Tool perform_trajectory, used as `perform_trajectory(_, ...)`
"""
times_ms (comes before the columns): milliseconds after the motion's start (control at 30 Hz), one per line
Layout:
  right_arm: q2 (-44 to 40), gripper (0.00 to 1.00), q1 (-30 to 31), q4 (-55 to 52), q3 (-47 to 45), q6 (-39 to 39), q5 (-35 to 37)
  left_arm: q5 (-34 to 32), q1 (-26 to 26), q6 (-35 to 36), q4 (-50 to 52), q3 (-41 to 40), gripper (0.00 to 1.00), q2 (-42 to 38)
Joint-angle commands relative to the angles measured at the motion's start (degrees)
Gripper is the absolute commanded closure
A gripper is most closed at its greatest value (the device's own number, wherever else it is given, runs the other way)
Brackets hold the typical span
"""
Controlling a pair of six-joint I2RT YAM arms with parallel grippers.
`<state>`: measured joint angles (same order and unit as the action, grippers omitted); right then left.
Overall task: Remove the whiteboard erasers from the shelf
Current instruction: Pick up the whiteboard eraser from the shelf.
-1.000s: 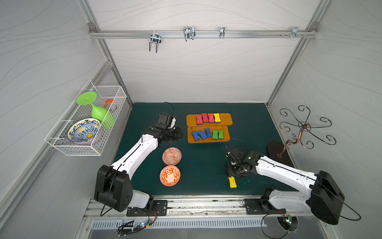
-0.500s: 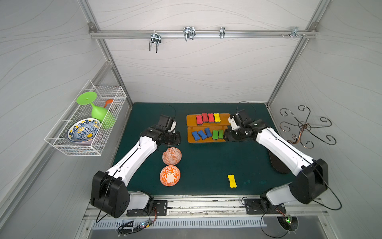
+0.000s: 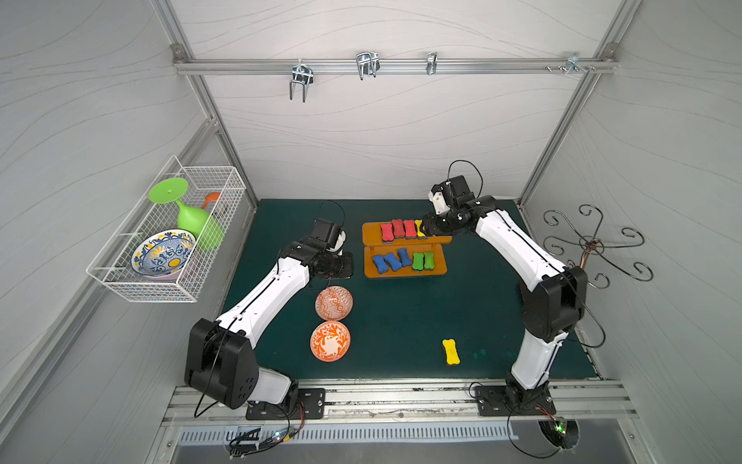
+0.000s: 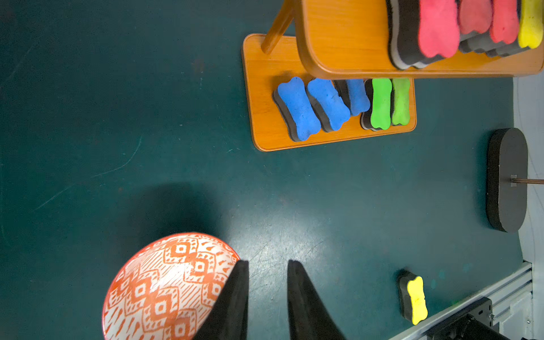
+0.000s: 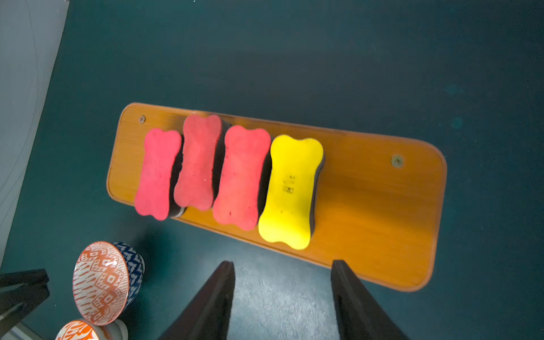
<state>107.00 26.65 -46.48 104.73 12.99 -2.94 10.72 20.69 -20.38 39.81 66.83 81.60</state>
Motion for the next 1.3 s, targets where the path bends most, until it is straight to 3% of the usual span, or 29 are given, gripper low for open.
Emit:
perform_trajectory(0,2.6,0.42,-0.3,-1.6,3.7,-1.7,1.3,0.4,0.1,-0.3,-1.2,2.3,0.73,0.7)
perform_trajectory(567,8.6,0.43,-0.2,-1.4,6.1,-2.6,3.1,-0.5,0.1,-0.2,-1.8,0.1,0.73,0.6)
perform_trajectory(1267,7.1,0.46,-0.8,-1.5,5.5,-3.5,6.7,-1.2,0.1,0.0,-1.8,-0.5,0.73,-0.5)
